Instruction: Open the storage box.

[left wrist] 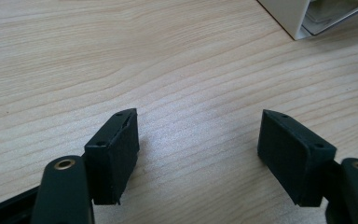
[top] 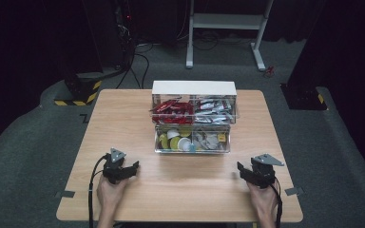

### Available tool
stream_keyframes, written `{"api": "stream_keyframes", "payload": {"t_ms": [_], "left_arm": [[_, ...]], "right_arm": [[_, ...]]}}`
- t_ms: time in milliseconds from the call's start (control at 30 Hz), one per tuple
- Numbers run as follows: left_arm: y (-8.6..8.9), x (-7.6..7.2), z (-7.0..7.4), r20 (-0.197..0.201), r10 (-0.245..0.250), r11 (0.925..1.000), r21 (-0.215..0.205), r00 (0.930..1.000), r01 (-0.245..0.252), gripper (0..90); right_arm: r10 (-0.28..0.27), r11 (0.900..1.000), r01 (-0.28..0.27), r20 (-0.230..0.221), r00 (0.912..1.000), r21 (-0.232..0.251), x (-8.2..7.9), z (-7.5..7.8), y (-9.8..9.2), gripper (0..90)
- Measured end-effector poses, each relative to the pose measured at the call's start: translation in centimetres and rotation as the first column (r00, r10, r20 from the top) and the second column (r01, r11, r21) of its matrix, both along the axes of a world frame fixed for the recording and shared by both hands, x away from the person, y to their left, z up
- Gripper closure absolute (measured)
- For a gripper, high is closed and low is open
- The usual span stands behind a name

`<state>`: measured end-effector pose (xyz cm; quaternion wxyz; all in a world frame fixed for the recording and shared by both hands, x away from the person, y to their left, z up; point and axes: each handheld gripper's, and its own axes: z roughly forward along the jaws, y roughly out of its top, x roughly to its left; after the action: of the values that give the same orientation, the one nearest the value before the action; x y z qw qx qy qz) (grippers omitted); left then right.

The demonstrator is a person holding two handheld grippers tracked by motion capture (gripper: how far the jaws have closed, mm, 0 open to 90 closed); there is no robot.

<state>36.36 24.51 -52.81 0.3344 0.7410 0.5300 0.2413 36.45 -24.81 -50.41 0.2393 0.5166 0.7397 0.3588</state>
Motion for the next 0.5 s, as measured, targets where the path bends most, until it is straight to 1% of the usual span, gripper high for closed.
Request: {"api": "stream_keyframes", "payload": {"t_ms": [33, 100, 133, 267, 367, 433, 467, 500], "left_arm": [[0.0, 0.0, 0.0, 0.0, 0.0, 1.0, 0.001, 1.0, 0.0, 29.4], [0.0, 0.0, 0.0, -0.001, 0.0, 1.0, 0.001, 1.0, 0.0, 29.4], [0.0, 0.0, 0.0, -0.001, 0.0, 1.0, -0.001, 1.0, 0.0, 29.2], [0.0, 0.1, 0.0, -0.005, -0.009, 1.0, -0.004, 0.9999, 0.009, 27.9], [0.0, 0.2, 0.0, -0.007, -0.018, 0.9998, 0.001, 0.9998, 0.018, 25.7], [-0.1, 0.2, 0.0, -0.009, -0.019, 0.9998, 0.0, 0.9998, 0.019, 24.6], [-0.1, 0.2, 0.0, -0.007, -0.019, 0.9998, 0.003, 0.9998, 0.019, 24.2], [-0.1, 0.2, 0.0, -0.007, -0.018, 0.9998, 0.006, 0.9998, 0.018, 23.6]], "right_arm": [[0.016, 1.0, -0.016, 0.008, 0.9998, -0.016, 0.0, 0.2, 0.2, 39.5], [0.017, 1.0, -0.017, 0.005, 0.9998, -0.016, 0.0, 0.2, 0.3, 40.2], [0.027, 1.0, -0.027, 0.001, 0.9996, -0.007, 0.1, 0.3, 0.5, 41.2], [0.053, 0.999, -0.053, 0.0, 0.9986, -0.01, 0.2, 0.5, 0.9, 42.7], [0.076, 0.997, -0.076, 0.018, 0.997, -0.001, 0.2, 0.9, 1.1, 44.3], [0.081, 0.997, -0.081, 0.023, 0.9964, -0.009, 0.2, 1.1, 1.2, 44.7], [0.093, 0.996, -0.092, 0.035, 0.9951, -0.021, 0.2, 1.3, 1.5, 45.8], [0.099, 0.995, -0.099, 0.034, 0.9945, -0.017, 0.2, 1.4, 1.5, 46.1]]}}
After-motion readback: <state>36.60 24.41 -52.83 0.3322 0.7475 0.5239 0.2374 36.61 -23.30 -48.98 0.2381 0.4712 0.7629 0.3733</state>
